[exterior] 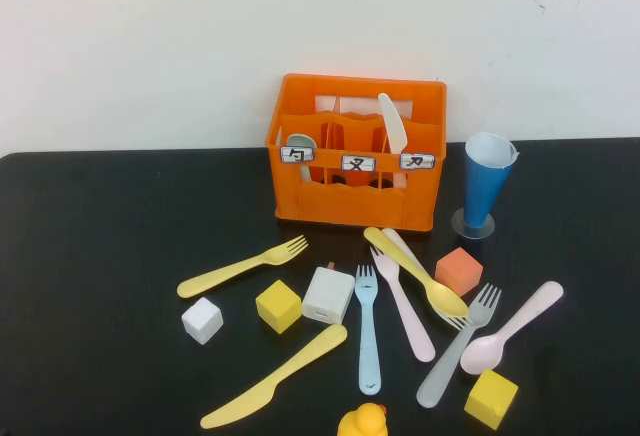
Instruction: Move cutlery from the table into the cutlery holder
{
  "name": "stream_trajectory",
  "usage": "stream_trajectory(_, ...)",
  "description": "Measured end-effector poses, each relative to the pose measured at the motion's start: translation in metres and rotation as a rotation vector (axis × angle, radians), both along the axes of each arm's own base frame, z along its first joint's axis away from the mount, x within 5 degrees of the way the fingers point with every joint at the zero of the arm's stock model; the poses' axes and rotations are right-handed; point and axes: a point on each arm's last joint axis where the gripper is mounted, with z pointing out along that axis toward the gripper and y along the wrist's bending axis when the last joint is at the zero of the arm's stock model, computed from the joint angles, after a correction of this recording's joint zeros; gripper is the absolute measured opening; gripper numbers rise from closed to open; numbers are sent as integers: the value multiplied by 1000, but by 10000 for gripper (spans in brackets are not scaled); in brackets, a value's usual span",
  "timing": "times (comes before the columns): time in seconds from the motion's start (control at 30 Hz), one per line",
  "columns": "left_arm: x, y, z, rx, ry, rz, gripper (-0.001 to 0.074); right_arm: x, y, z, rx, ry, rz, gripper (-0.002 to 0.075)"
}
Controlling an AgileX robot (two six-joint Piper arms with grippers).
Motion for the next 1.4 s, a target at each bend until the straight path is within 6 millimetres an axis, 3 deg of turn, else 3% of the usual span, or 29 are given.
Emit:
stream_trajectory(1.0,0,0,0,-2,0,1,-1,2,0,4,2,-57,3,-3)
stream_trajectory(1.17,0,0,0,-3,0,1,-1,2,1,28,44,-194,-4,-3)
stream_trajectory(1.3,0,0,0,-3,0,1,-1,-6,1,73,78,-324,-9,-3)
stream_trajectory(1.4,0,0,0,-3,0,1,-1,-13,2,95,95,-349,-12,-3)
